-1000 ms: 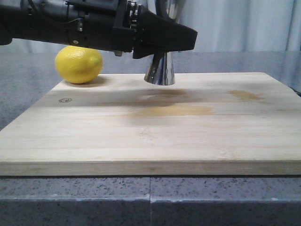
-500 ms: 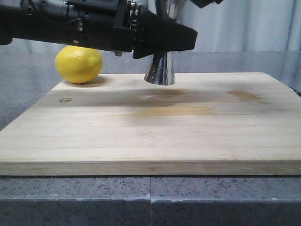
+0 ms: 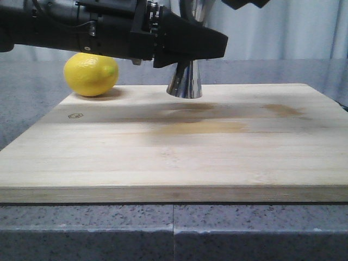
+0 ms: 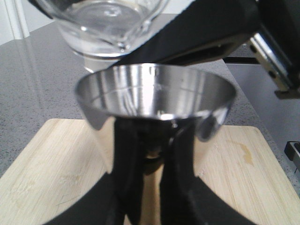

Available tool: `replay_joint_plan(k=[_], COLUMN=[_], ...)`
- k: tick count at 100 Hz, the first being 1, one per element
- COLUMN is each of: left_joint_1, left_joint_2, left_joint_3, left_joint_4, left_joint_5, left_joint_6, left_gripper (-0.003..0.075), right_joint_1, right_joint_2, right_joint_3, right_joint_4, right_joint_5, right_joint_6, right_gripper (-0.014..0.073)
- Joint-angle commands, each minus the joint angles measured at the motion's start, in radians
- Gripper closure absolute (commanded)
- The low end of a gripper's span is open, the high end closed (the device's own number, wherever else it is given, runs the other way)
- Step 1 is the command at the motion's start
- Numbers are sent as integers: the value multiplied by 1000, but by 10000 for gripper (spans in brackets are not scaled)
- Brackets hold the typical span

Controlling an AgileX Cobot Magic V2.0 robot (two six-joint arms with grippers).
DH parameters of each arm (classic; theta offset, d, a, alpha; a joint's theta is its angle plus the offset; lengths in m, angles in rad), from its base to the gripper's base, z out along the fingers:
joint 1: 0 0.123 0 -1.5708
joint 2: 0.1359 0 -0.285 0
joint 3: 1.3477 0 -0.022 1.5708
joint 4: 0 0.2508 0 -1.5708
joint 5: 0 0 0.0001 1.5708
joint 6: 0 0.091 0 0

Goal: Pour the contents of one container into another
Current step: 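Carry the beaker with the right gripper over the jigger held by left, then tilt the beaker with the right gripper, pouring liquid into the jigger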

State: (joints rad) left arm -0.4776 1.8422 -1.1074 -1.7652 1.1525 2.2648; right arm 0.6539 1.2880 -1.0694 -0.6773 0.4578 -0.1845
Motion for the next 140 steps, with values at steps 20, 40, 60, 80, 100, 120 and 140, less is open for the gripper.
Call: replay_joint_plan(k=[20,40,60,80,100,120,140], left_joint_1=[-9,-9,-9,-9,-9,-9,-9], left_joint_2=[-45,-45,-45,-45,-45,-45,-45], left_joint_3=[-30,-30,-30,-30,-30,-30,-30], left_joint_4=[-86,-86,-86,-86,-86,-86,-86], left_joint_5=[78,78,78,78,78,78,78], left_joint_6=[-3,-3,-3,-3,-3,-3,-3], left_gripper=[618,618,618,618,618,618,618], right_joint_1=[24,24,24,24,24,24,24], right_joint_2=[-22,-22,-22,-22,-22,-22,-22], right_joint_3=[-40,-40,-40,-40,-40,-40,-40], right_joint_4=[-45,-77,-87,-99,-113,-136,-137], right_joint_5=[-32,-25,-22,-12,-12,-12,-12], right_joint_6=[-34,-34,-78,-112,-123,-125,-155], right_gripper=[295,295,296,296,296,296,296])
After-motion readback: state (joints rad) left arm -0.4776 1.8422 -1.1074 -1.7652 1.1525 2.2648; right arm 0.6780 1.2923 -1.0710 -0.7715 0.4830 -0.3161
